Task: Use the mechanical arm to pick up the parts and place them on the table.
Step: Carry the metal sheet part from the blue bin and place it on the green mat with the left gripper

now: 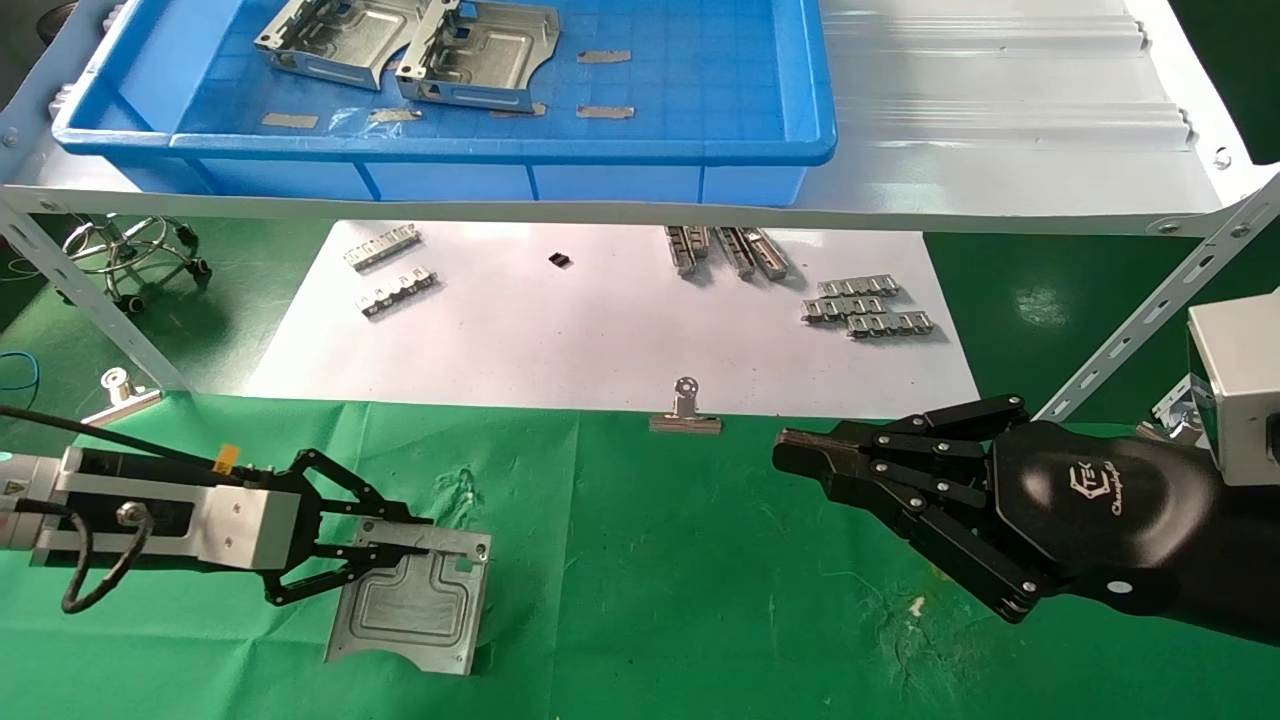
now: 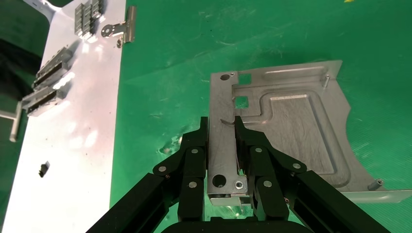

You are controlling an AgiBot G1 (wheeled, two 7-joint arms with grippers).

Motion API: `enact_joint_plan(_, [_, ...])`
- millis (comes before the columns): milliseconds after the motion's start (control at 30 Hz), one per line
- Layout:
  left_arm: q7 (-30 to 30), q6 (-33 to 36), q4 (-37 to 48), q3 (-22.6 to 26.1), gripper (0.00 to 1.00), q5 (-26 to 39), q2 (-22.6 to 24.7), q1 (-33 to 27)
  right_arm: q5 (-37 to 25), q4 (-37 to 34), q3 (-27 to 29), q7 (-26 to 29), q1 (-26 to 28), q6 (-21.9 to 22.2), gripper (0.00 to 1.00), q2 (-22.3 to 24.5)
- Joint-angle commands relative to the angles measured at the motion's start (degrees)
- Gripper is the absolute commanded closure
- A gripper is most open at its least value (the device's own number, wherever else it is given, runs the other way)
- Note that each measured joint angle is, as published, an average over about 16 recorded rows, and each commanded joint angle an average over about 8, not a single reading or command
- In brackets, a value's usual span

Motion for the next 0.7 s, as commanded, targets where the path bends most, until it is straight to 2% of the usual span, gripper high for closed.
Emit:
enact_joint_plan(33, [1.0, 0.1, 1.7, 0.0, 1.00, -0.1, 0.8, 0.2, 0.0, 0.0, 0.0, 0.0, 0.0, 0.0, 1.00, 0.0])
enact_joint_plan(267, [2.7, -1.1, 6.2, -0.1, 1.00, -0.3, 2.6, 0.3, 0.0, 0.0, 0.0, 0.0, 0.0, 0.0, 1.00, 0.0])
enact_joint_plan(300, [2.9, -1.3, 6.7, -0.1, 0.96, -0.3, 2.8, 0.3, 0.0, 0.0, 0.0, 0.0, 0.0, 0.0, 1.00, 0.0])
enact_joint_plan(533, [4.8, -2.3, 8.9, 0.0, 0.09, -0.1, 3.8, 0.4, 0.0, 0.0, 0.0, 0.0, 0.0, 0.0, 1.00, 0.0])
enact_joint_plan(567, [5.1, -2.5, 9.1, 0.0, 0.01, -0.1, 3.9, 0.4, 0.0, 0.0, 0.0, 0.0, 0.0, 0.0, 1.00, 0.0])
enact_joint_plan(700, [6.1, -3.0, 9.9, -0.1, 0.00, -0.2, 4.3, 0.5, 0.0, 0.0, 0.0, 0.0, 0.0, 0.0, 1.00, 0.0])
